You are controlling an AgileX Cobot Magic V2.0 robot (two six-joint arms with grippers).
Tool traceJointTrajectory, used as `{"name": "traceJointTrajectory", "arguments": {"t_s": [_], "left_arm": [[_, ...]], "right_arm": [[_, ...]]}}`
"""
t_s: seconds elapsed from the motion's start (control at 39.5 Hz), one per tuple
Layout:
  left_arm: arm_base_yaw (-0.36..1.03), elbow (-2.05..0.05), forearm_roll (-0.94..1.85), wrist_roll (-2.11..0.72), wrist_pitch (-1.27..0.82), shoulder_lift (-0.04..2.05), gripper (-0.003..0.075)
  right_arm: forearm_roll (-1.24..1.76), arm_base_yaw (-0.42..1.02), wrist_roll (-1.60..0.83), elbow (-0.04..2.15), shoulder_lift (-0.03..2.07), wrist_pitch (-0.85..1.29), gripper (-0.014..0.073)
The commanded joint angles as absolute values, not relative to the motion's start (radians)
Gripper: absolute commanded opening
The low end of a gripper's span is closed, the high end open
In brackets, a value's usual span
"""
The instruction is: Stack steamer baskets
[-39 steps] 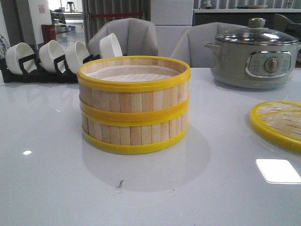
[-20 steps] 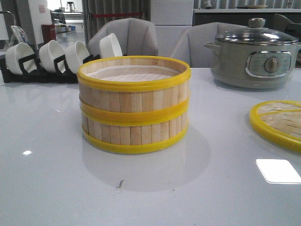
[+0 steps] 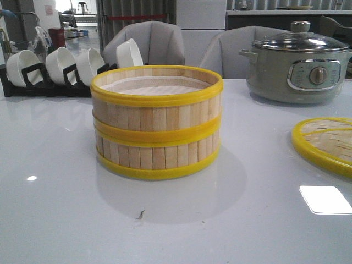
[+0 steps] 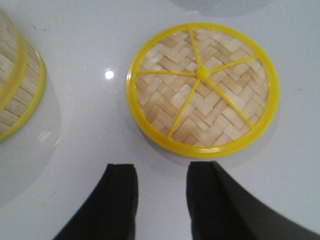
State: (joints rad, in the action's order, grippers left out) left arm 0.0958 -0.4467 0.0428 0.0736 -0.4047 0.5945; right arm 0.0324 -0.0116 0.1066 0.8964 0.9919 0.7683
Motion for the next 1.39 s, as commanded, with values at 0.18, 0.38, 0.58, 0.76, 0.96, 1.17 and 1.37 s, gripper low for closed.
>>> {"name": "traceJointTrajectory", "arguments": {"t_s": [0.18, 0.38, 0.58, 0.76, 0.96, 1.17, 1.37], "left_arm": [[0.094, -0.474, 0.05, 0.08, -0.325, 0.592, 0.0085], [0.094, -0.474, 0.05, 0.08, -0.325, 0.592, 0.0085], [0.094, -0.474, 0.05, 0.08, -0.325, 0.592, 0.0085], [0.094, -0.474, 0.05, 0.08, -0.325, 0.592, 0.0085], [0.094, -0.474, 0.05, 0.08, -0.325, 0.592, 0.0085], [0.094, -0.474, 0.05, 0.08, -0.325, 0.592, 0.0085], [0.094, -0.474, 0.05, 0.08, -0.325, 0.592, 0.0085]], "right_arm": [[0.023, -0.013, 0.105, 0.932, 1.134, 0.685, 0.0351], [0.022, -0.02, 0.105, 0.998, 1.309, 0.638, 0.0351], [0.022, -0.074, 0.105, 1.167, 1.489, 0.674, 0.0351], [0.022, -0.101, 0.105, 1.285, 1.625, 0.726, 0.0351], [0.022, -0.101, 0.105, 1.37, 1.73, 0.744, 0.0351], [0.022, -0.103, 0.105, 1.395, 1.774, 0.743, 0.0351], [0.022, -0.12, 0.105, 1.4, 1.802, 0.74, 0.0351]]}}
